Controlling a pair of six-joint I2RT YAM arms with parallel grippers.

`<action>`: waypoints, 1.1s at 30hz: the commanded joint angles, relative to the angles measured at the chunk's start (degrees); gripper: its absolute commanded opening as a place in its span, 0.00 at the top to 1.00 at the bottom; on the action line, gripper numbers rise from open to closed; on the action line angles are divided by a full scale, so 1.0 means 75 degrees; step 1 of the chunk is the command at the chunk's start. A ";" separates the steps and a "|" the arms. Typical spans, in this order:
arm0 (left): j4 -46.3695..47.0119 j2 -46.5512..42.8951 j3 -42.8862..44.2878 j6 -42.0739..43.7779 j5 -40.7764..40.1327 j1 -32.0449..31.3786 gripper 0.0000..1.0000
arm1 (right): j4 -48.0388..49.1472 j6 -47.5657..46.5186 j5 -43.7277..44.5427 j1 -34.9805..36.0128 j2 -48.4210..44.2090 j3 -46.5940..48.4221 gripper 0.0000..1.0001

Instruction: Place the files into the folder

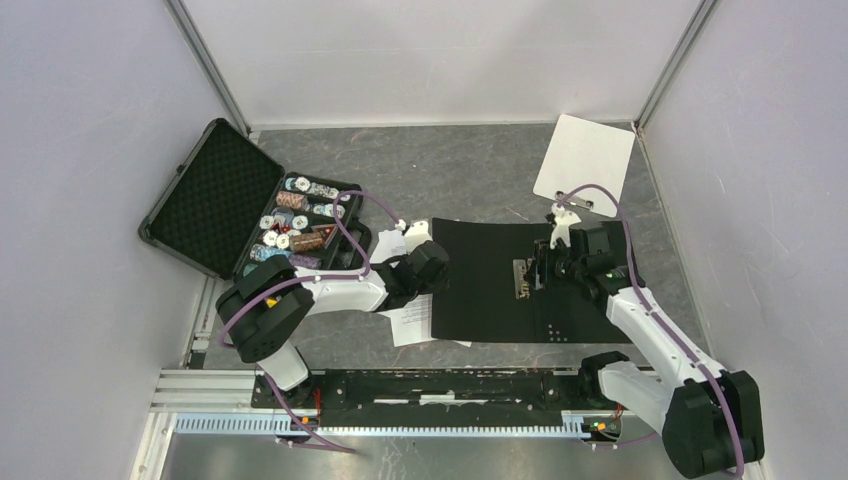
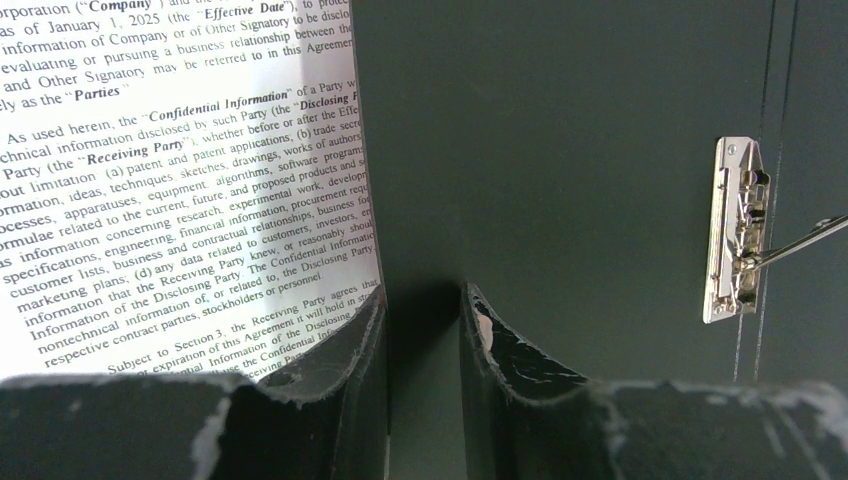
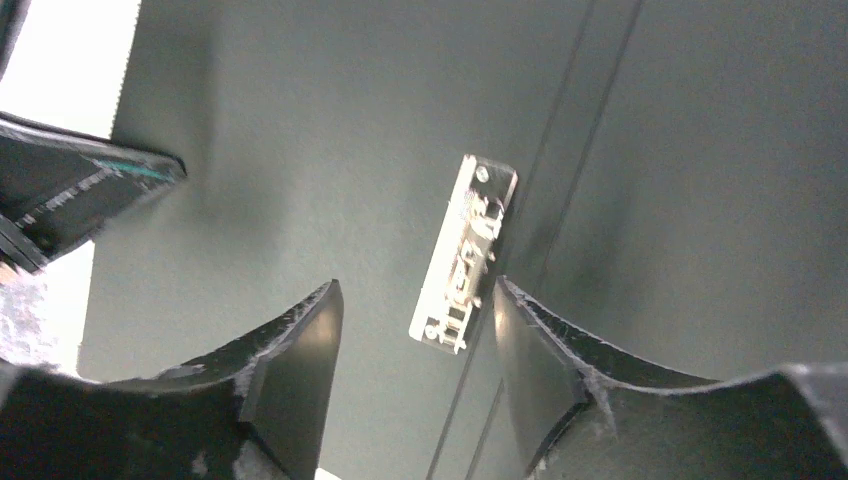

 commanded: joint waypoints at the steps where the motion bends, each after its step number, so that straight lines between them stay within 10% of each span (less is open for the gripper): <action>1: -0.0287 0.0165 -0.0151 0.0213 -0.0429 0.0042 0.98 | 0.1563 -0.0177 -0.0716 -0.0239 0.0478 0.0336 0.32; 18: -0.0213 0.0302 -0.0061 0.0220 -0.0257 0.0283 0.98 | 0.4249 -0.0042 -0.4860 -0.1497 0.2756 -0.0435 0.27; 33: -0.0469 0.0342 0.0084 0.0243 -0.0303 0.0283 0.98 | 0.2596 -0.0196 -0.4460 -0.1248 0.1073 -0.1125 0.26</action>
